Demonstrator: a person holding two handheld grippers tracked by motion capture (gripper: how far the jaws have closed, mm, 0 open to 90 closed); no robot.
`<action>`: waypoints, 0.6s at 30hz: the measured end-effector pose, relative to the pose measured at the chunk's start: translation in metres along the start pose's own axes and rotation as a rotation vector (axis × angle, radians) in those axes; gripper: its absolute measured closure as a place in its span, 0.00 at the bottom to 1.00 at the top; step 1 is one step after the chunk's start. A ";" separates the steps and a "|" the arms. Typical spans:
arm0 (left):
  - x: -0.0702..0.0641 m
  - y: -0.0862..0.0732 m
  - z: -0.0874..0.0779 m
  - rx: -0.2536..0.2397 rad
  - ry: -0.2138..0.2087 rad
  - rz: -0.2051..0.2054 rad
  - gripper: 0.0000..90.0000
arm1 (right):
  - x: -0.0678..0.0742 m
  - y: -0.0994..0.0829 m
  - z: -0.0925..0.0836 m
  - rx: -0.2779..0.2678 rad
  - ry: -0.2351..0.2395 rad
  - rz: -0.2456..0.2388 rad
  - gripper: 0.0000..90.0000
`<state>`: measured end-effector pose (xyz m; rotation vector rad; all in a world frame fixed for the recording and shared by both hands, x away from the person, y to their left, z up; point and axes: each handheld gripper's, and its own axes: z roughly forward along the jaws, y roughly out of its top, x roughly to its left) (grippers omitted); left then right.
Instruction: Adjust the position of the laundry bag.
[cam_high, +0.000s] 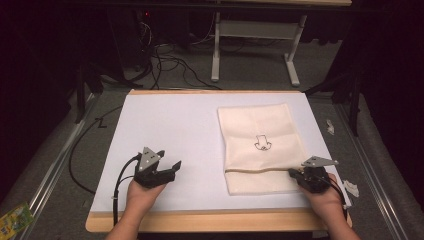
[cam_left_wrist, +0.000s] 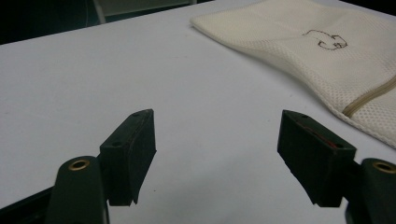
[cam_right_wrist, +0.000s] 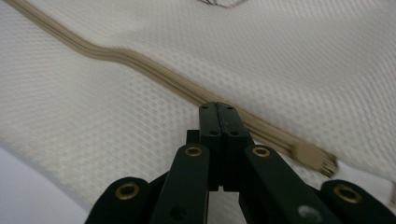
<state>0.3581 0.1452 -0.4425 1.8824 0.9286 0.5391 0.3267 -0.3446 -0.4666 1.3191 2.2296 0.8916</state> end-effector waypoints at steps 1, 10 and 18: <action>0.000 0.000 0.000 0.000 0.000 0.000 0.32 | 0.000 0.000 0.000 0.000 0.000 0.000 1.00; 0.001 0.000 -0.001 -0.001 0.001 0.006 0.32 | -0.034 -0.006 -0.026 -0.138 -0.110 0.159 0.78; 0.002 -0.001 0.000 -0.002 0.002 0.001 0.32 | -0.065 -0.027 -0.021 -0.106 -0.129 0.300 0.61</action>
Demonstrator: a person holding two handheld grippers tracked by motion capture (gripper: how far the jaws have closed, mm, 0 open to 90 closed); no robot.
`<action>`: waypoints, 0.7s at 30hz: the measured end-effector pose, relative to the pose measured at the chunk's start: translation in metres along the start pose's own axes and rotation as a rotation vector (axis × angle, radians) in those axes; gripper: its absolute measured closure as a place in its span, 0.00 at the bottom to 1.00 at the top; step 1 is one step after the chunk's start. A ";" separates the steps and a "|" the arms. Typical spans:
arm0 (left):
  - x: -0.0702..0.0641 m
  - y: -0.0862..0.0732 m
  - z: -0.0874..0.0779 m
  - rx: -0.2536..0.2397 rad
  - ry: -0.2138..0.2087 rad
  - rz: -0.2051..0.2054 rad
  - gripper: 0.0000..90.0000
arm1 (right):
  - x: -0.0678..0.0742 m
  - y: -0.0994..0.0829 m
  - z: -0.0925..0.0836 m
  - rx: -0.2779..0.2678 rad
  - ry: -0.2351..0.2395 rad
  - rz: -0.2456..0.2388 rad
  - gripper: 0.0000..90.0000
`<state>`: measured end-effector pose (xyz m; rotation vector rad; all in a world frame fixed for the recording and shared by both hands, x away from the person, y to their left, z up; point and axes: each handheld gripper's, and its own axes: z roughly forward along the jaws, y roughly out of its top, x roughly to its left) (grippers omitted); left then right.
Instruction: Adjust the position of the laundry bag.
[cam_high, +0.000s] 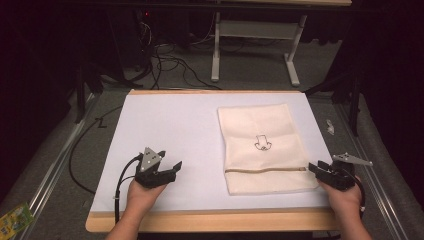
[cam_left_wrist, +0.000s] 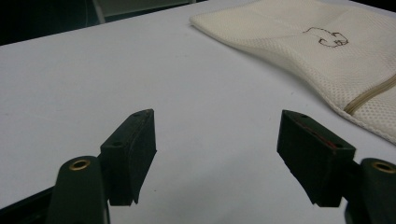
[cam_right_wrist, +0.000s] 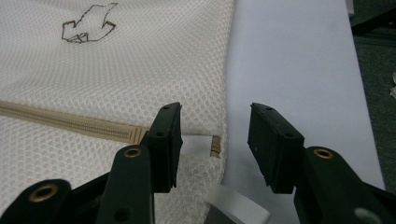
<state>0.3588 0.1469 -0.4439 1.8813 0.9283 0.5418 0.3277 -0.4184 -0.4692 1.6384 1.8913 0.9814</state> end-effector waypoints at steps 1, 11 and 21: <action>0.000 0.000 0.000 0.000 0.000 0.000 0.32 | 0.000 0.000 0.000 0.000 0.000 0.000 0.61; -0.001 0.000 0.001 0.004 -0.007 0.003 0.32 | 0.012 0.004 0.010 0.062 0.030 -0.076 0.88; -0.004 -0.001 0.004 0.018 -0.029 0.007 0.37 | 0.038 0.006 0.015 0.074 0.037 -0.193 0.94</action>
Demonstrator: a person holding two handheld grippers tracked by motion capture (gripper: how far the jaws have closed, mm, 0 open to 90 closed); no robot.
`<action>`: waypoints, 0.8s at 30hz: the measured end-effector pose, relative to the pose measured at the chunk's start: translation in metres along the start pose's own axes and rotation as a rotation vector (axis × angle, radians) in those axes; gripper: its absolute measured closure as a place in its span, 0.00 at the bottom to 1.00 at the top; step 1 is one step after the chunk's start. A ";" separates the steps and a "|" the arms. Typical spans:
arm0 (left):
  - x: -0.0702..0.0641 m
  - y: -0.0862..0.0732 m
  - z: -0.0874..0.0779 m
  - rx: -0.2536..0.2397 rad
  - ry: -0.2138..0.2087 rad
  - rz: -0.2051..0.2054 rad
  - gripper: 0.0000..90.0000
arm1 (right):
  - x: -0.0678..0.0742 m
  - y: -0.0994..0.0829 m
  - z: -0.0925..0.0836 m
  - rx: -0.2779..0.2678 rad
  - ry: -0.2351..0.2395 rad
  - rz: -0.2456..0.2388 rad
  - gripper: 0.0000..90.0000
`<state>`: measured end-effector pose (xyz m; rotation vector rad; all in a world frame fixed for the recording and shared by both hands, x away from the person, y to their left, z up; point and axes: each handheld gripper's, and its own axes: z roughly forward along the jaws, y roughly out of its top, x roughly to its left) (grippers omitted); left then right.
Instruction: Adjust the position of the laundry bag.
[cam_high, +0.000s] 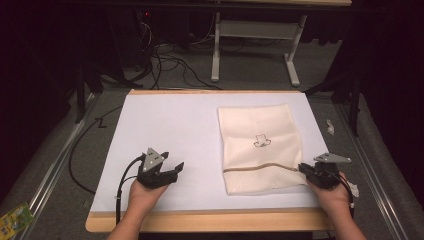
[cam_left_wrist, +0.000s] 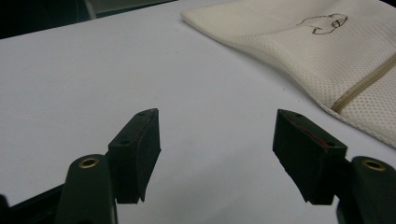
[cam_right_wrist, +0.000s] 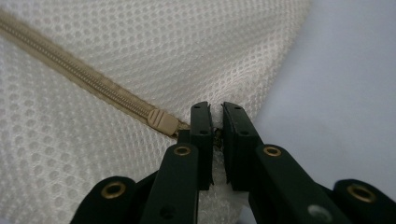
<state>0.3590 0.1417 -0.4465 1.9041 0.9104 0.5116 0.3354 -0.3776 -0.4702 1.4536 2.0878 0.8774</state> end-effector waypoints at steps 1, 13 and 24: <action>-0.001 0.000 0.001 0.003 -0.005 -0.001 0.37 | 0.007 0.002 0.002 -0.002 0.012 -0.027 0.94; -0.057 0.007 0.052 0.082 -0.099 0.000 0.49 | 0.032 0.008 0.006 -0.002 0.049 -0.108 0.94; -0.092 0.018 0.104 0.193 -0.115 0.036 0.78 | 0.031 0.007 0.006 -0.008 0.053 -0.108 0.94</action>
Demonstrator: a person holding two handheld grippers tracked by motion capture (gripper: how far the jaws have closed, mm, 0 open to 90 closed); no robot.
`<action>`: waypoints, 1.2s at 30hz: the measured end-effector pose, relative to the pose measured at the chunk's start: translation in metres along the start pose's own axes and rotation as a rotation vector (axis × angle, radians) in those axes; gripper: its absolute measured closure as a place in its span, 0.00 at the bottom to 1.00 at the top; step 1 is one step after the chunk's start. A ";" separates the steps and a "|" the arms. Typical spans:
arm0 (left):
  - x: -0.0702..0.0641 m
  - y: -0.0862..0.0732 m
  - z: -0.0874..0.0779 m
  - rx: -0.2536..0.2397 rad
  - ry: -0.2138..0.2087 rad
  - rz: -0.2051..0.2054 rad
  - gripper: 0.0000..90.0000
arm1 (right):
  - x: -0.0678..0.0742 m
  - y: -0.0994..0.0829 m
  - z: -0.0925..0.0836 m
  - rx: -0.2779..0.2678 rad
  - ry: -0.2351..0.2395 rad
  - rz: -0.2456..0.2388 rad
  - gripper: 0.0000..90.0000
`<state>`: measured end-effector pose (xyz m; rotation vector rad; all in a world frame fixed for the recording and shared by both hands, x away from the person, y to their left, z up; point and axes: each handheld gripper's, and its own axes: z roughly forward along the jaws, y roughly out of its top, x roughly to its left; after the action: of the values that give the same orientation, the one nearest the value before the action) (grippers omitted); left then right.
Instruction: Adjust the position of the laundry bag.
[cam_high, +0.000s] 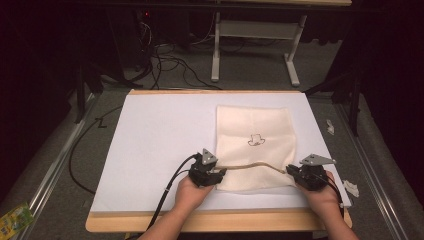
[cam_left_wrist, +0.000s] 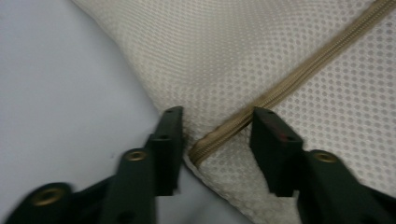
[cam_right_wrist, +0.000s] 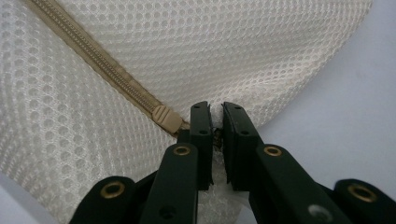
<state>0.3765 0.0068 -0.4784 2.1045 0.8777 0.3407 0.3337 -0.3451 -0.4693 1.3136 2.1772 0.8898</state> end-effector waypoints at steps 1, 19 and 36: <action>0.000 -0.001 -0.002 -0.001 0.012 0.003 0.86 | 0.000 0.000 0.000 -0.001 -0.001 0.000 0.94; 0.042 -0.035 -0.064 0.061 0.126 0.002 0.96 | 0.039 0.016 0.010 -0.030 0.098 -0.094 0.93; 0.058 -0.033 -0.092 -0.155 0.132 -0.047 0.49 | 0.023 0.009 -0.010 -0.116 0.065 -0.013 0.70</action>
<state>0.3559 0.1149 -0.4485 1.9328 0.9446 0.5111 0.3223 -0.3248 -0.4573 1.2299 2.1448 1.0505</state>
